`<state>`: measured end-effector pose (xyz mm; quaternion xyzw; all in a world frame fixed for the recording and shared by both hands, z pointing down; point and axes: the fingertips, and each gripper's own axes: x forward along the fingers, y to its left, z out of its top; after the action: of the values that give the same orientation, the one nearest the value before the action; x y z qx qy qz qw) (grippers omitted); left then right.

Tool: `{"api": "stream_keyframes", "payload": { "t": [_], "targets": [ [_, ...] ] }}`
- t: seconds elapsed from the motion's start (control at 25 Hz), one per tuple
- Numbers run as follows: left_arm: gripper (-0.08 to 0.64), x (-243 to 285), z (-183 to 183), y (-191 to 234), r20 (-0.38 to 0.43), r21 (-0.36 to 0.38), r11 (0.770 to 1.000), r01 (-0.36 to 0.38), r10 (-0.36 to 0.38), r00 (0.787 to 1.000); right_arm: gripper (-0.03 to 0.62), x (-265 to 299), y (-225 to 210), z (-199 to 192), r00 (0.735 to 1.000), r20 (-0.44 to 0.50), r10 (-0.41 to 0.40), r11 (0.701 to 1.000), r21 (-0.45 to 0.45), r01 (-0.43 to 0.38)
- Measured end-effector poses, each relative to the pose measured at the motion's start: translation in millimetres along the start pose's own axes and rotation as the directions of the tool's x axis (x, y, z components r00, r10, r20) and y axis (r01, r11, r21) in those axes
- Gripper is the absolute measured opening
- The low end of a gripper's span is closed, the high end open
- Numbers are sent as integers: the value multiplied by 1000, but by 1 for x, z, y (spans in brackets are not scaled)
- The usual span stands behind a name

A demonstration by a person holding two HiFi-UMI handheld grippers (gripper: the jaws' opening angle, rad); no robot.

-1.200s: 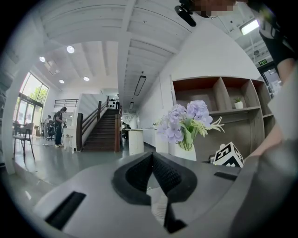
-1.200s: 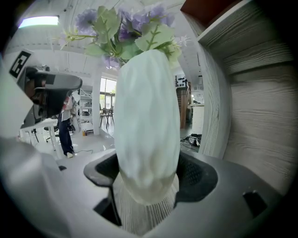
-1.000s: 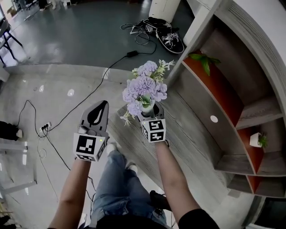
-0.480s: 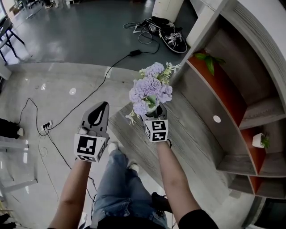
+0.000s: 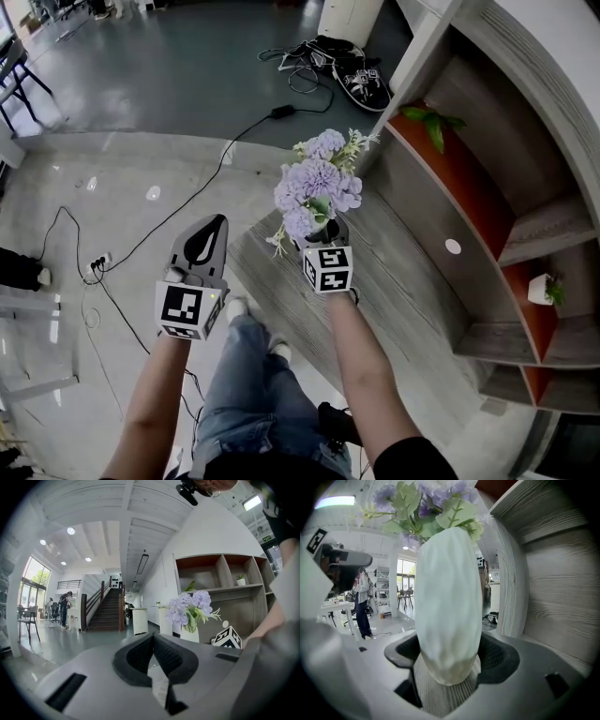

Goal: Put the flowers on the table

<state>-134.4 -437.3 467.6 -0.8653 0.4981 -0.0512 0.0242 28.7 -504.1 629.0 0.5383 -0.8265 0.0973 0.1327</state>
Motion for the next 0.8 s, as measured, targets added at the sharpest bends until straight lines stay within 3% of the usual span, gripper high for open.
{"api": "stream_keyframes", "payload": {
  "t": [0.2,0.6,0.8],
  "targets": [
    [11,-2,4,0,-2,5,1000,-13,13,1000,374,1,2,-6,998,-53,34,998,48,-31],
    [11,-5,19,-11,-10,-12,1000,-28,28,1000,380,-24,2,-4,990,-125,60,998,43,-56],
    [11,-3,28,-16,3,-21,999,-45,45,999,380,-42,0,-7,983,-162,83,992,103,-67]
  ]
}}
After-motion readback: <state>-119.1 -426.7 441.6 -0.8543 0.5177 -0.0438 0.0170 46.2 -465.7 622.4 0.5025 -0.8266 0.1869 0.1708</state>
